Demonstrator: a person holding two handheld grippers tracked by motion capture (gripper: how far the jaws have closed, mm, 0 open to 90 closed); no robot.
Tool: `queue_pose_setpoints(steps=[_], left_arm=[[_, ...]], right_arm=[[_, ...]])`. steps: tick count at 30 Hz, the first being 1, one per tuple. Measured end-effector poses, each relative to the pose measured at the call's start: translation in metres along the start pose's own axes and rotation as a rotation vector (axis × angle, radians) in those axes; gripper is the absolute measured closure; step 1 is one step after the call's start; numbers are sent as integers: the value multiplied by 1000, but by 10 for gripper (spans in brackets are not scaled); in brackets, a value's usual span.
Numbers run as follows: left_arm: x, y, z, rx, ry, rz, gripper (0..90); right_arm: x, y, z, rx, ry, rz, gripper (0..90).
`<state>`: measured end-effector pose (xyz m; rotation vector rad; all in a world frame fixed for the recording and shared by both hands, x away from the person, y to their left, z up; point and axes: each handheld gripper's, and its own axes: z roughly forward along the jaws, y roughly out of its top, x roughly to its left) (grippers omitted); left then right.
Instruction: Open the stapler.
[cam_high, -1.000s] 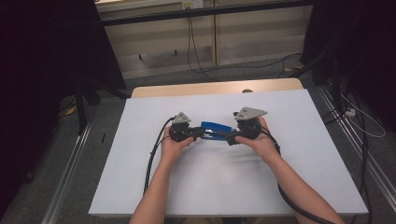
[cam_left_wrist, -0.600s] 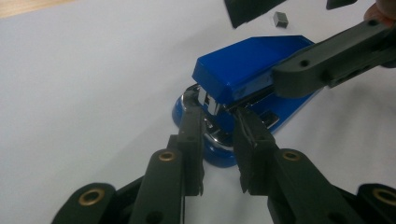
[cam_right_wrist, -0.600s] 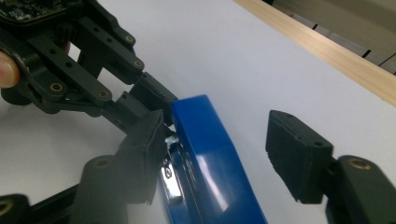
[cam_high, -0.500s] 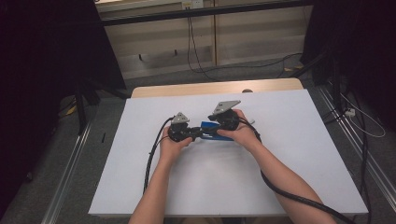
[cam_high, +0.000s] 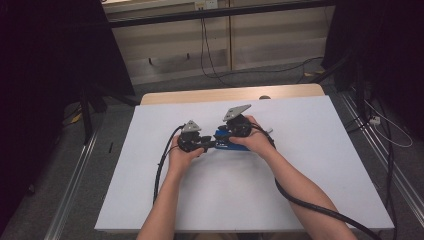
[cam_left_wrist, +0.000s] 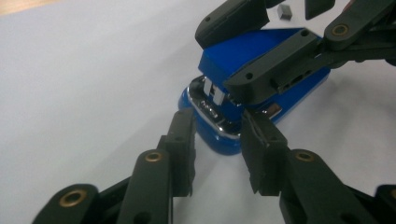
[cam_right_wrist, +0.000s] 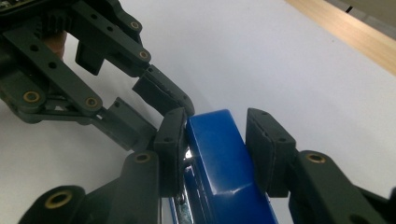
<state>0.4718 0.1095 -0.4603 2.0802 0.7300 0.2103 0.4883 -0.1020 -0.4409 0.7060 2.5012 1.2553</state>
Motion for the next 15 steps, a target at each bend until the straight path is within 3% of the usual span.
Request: queue_pose_setpoints(steps=[4, 8, 10, 15], left_arm=[[0, 0, -3, 10, 1, 5, 641], [-1, 0, -3, 6, -14, 3, 638], [-3, 0, -2, 8, -19, 9, 635], [-6, 2, 1, -16, -17, 40, 621]], right_arm=[[-2, 1, 2, 9, 16, -3, 604], [0, 8, 1, 49, 34, -77, 633], [2, 10, -1, 61, 46, -89, 638], [1, 9, -4, 44, 68, -78, 643]])
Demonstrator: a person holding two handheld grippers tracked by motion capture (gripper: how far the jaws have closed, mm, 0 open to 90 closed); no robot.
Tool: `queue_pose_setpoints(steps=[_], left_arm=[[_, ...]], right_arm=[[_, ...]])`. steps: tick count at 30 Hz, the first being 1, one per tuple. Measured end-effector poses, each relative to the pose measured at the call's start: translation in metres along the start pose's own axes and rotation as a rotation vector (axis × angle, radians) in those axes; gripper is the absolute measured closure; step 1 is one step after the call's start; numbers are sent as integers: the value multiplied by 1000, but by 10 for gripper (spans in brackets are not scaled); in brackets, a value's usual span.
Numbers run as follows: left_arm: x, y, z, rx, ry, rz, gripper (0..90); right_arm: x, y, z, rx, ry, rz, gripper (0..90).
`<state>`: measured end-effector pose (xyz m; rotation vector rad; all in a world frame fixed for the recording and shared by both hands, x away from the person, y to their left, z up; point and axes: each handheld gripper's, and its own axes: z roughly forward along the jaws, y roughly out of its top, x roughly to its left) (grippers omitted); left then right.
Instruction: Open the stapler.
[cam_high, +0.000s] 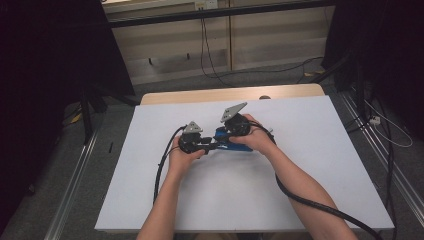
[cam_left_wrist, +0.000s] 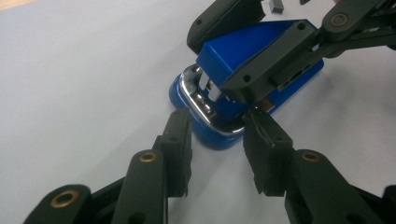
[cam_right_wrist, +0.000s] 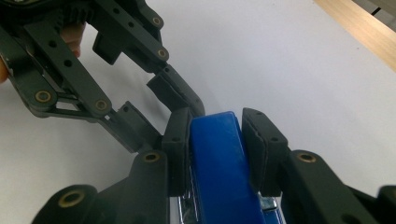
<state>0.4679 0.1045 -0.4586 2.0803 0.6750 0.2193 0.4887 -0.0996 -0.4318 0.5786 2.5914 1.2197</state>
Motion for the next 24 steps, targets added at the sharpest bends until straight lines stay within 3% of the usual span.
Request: queue_pose_setpoints(steps=[7, 24], left_arm=[[-6, 1, 11, -23, 14, -7, 614], [-9, 1, 13, -32, 45, -27, 676]], right_arm=[[-2, 0, 1, 3, 9, 1, 645], [-6, -6, -3, -53, 15, 44, 659]])
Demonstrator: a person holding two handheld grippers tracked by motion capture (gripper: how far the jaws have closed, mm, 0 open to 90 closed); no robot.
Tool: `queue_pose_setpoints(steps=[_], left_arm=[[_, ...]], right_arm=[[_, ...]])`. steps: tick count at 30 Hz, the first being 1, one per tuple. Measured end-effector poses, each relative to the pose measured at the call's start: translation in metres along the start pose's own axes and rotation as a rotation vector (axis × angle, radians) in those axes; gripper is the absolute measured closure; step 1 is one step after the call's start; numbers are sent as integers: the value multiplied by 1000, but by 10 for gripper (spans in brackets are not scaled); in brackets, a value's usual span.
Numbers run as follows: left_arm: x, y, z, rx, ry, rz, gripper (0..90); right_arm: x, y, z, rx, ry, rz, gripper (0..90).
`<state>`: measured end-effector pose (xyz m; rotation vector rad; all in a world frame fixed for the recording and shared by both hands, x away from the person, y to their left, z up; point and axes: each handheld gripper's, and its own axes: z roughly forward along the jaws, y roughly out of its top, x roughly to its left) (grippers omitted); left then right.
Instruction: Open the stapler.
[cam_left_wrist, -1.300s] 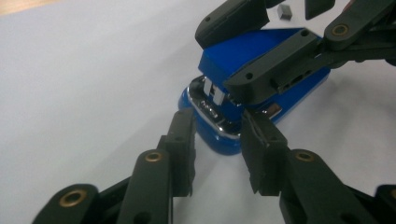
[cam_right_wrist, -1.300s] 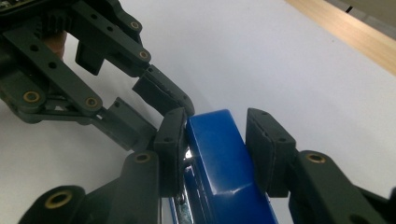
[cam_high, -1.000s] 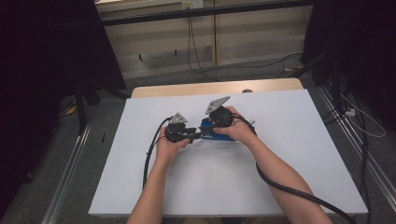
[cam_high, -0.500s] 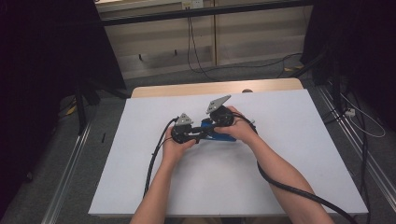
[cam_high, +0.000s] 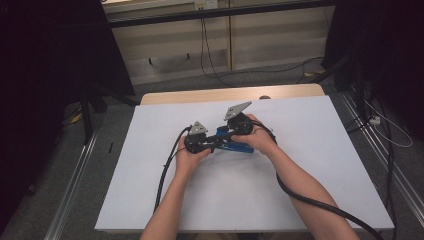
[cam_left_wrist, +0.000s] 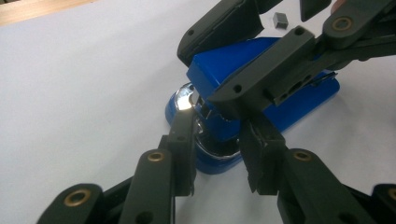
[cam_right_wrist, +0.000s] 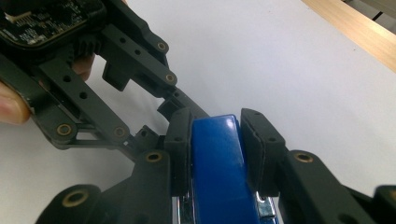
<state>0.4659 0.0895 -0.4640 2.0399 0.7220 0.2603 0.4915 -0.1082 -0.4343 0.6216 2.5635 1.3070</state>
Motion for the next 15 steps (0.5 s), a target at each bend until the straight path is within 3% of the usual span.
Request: queue_pose_setpoints(steps=[15], left_arm=[[-4, 1, 0, 10, 23, -7, 702]], right_arm=[[4, 2, -1, 4, -24, -5, 661]])
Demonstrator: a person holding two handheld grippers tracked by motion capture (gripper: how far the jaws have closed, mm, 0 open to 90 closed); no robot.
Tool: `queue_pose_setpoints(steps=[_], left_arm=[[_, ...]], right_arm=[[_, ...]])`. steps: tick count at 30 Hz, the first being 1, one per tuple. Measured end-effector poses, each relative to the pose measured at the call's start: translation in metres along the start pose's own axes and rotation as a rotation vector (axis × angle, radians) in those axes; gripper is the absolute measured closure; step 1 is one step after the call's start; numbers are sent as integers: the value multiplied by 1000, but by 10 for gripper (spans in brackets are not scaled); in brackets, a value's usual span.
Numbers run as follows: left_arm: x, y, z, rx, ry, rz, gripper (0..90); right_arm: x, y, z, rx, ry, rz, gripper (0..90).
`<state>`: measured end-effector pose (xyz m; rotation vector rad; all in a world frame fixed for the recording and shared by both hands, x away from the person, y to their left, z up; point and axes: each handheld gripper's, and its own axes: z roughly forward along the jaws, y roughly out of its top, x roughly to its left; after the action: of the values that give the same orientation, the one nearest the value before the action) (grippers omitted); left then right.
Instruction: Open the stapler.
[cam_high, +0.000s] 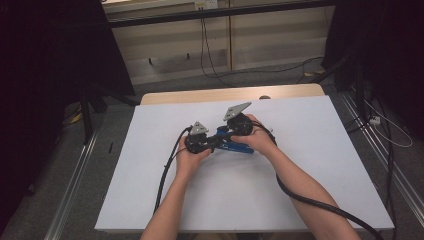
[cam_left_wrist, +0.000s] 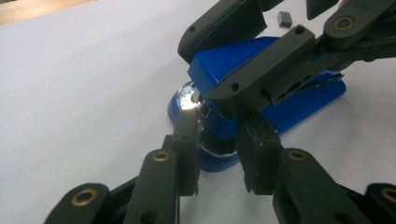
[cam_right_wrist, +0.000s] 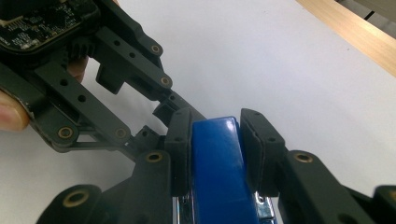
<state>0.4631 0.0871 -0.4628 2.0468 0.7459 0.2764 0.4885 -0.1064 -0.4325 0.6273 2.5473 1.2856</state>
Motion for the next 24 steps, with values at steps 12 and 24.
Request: queue_pose_setpoints(steps=[12, 24], left_arm=[[-1, -1, -1, -1, 10, -4, 719], [-4, 0, -1, 6, 27, 6, 731]], right_arm=[[0, -1, -1, -21, 4, 7, 662], [0, 0, -2, -19, 0, 23, 663]])
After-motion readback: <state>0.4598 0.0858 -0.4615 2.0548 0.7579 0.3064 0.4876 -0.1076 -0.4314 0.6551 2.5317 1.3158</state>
